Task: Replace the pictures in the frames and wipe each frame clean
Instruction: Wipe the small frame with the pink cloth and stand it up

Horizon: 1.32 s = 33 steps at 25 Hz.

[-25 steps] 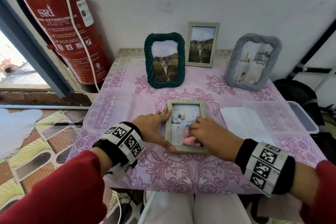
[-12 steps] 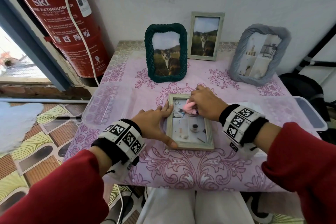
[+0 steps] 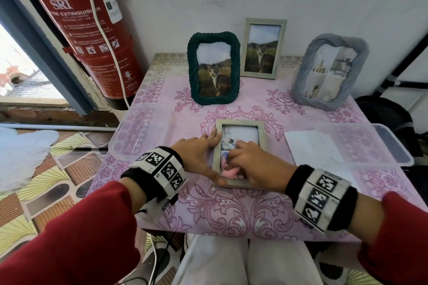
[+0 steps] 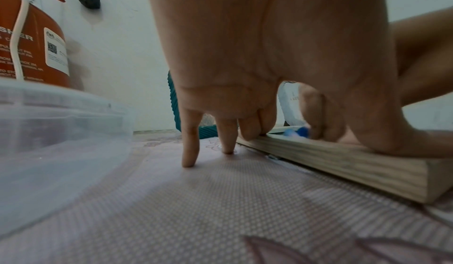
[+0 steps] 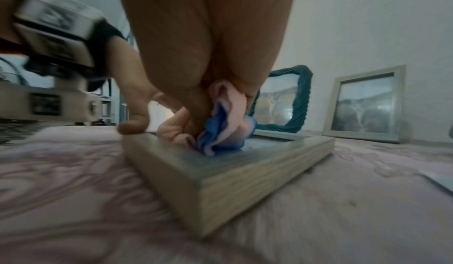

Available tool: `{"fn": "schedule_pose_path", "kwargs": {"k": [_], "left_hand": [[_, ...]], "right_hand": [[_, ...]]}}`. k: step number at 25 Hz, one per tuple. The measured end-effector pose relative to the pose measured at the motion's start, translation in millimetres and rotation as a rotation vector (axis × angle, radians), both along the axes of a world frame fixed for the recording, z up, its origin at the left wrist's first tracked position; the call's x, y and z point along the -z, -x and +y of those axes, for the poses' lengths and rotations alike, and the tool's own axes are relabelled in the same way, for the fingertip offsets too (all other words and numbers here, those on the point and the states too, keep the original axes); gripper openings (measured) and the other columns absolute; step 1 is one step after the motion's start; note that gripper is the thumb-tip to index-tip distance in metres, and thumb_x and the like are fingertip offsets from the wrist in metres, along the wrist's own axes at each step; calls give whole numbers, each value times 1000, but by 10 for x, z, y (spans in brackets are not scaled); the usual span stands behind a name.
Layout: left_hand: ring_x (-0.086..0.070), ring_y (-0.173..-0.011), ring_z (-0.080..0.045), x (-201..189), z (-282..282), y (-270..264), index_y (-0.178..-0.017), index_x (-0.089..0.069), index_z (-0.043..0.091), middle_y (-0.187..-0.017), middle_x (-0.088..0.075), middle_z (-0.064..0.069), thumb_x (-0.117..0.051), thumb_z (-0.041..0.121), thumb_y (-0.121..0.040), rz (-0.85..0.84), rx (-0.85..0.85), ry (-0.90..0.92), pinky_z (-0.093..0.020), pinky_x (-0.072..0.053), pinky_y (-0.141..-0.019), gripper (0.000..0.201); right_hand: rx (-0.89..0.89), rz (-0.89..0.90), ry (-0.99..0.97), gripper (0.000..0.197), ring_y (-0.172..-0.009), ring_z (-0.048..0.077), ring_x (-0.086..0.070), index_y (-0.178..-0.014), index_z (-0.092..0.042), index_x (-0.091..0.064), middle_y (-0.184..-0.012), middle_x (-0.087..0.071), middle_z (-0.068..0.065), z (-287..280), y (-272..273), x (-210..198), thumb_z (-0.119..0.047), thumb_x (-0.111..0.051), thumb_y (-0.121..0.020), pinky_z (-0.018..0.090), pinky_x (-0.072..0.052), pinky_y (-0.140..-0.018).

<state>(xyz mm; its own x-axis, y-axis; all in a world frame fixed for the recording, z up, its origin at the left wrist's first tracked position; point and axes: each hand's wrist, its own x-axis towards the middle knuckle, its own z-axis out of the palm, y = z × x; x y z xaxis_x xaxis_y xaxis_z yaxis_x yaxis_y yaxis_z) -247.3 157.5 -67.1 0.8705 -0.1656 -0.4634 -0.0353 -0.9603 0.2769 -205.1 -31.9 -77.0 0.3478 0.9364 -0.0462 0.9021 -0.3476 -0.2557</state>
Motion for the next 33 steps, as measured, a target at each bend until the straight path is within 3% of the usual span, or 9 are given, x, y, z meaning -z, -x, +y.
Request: {"fn": "schedule_pose_path", "kwargs": {"k": [3, 7, 11, 15, 18, 23, 28, 33], "left_hand": [[-13, -146, -15, 3, 19, 1, -150, 5, 27, -159, 5, 6, -73, 66, -60, 4, -3, 27, -36, -18, -119, 126], [-8, -146, -15, 37, 31, 0, -150, 5, 27, -159, 4, 6, -73, 66, -59, 2, -7, 52, -37, -17, -119, 126], [-6, -146, -13, 68, 55, 12, -149, 6, 30, -158, 4, 8, -72, 69, -58, 3, -13, 55, -38, -17, -119, 126], [-7, -146, -14, 64, 44, -6, -149, 6, 30, -158, 5, 8, -70, 70, -58, 1, -5, 37, -44, -17, -118, 125], [-8, -146, -13, 56, 29, -7, -149, 5, 32, -158, 6, 9, -69, 72, -58, 3, 1, 12, -45, -17, -117, 125], [-11, -146, -13, 37, 18, 0, -149, 5, 30, -158, 3, 8, -71, 71, -58, -7, -5, 9, -42, -19, -118, 126], [-7, -147, -14, 34, 22, 7, -149, 9, 27, -159, 5, 6, -73, 66, -60, 13, -20, 31, -38, -16, -119, 127], [-5, -146, -13, 26, 27, 7, -149, 11, 29, -158, 8, 8, -74, 64, -61, 28, -27, 69, -37, -14, -120, 127]], "right_hand": [[2, -45, 34, 22, -80, 7, -20, -100, -21, -65, -99, -59, -8, -171, 3, -13, -11, -51, -86, 23, -18, -72], [47, -91, 89, 26, -81, 11, -28, -93, -21, -66, -95, -59, -8, -132, -212, -72, -12, -47, -78, 24, -20, -72], [115, -124, 104, 24, -82, 12, -30, -94, -18, -67, -97, -61, -5, -5, -476, -76, -10, -49, -80, 25, -26, -75], [201, -83, 125, 13, -84, 23, -46, -71, -13, -60, -88, -63, 6, 273, -658, -92, -3, -51, -74, 36, -40, -81], [235, 39, 136, 12, -88, 27, -52, -69, -8, -62, -85, -65, 13, 366, -612, -126, -1, -54, -70, 44, -43, -85], [114, 54, 95, 15, -84, 22, -46, -69, -8, -65, -84, -62, 5, 221, -176, -93, -4, -51, -68, 41, -40, -78], [67, 118, 72, 13, -80, 16, -40, -79, -15, -62, -79, -51, -6, -91, 66, -83, -8, -52, -79, 31, -37, -77], [90, -102, 206, 17, -76, 14, -31, -75, -21, -58, -88, -58, -8, -263, -161, -178, -11, -45, -73, 35, -40, -78]]}}
